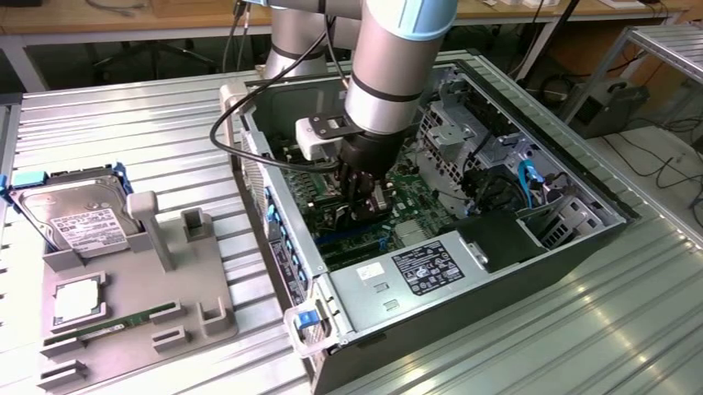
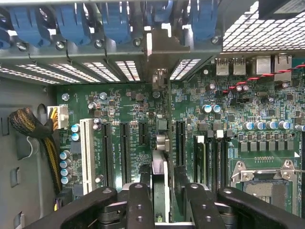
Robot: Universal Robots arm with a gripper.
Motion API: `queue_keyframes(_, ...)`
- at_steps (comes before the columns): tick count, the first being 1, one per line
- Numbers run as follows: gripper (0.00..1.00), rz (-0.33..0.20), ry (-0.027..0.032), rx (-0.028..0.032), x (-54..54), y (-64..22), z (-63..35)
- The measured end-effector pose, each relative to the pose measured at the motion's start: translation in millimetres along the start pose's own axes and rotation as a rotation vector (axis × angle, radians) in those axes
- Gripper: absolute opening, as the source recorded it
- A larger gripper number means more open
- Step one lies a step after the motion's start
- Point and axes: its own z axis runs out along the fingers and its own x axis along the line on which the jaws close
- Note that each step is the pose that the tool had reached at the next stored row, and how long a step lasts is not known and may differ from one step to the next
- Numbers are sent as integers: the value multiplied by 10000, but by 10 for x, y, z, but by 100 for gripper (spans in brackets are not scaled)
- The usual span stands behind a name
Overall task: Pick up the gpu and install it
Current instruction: 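Insert the gpu into the slot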
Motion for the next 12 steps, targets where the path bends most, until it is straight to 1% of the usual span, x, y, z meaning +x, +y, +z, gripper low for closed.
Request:
queue_keyframes(4, 34, 0, 2, -1, 0, 0, -1)
queue_keyframes(7, 34, 0, 4, -2, 1, 1, -37)
queue_keyframes(9, 34, 0, 3, -1, 1, 3, -92)
queue_keyframes(11, 34, -1, 5, -2, 1, 8, -215)
queue_keyframes(12, 34, -3, 4, -2, 1, 9, -262)
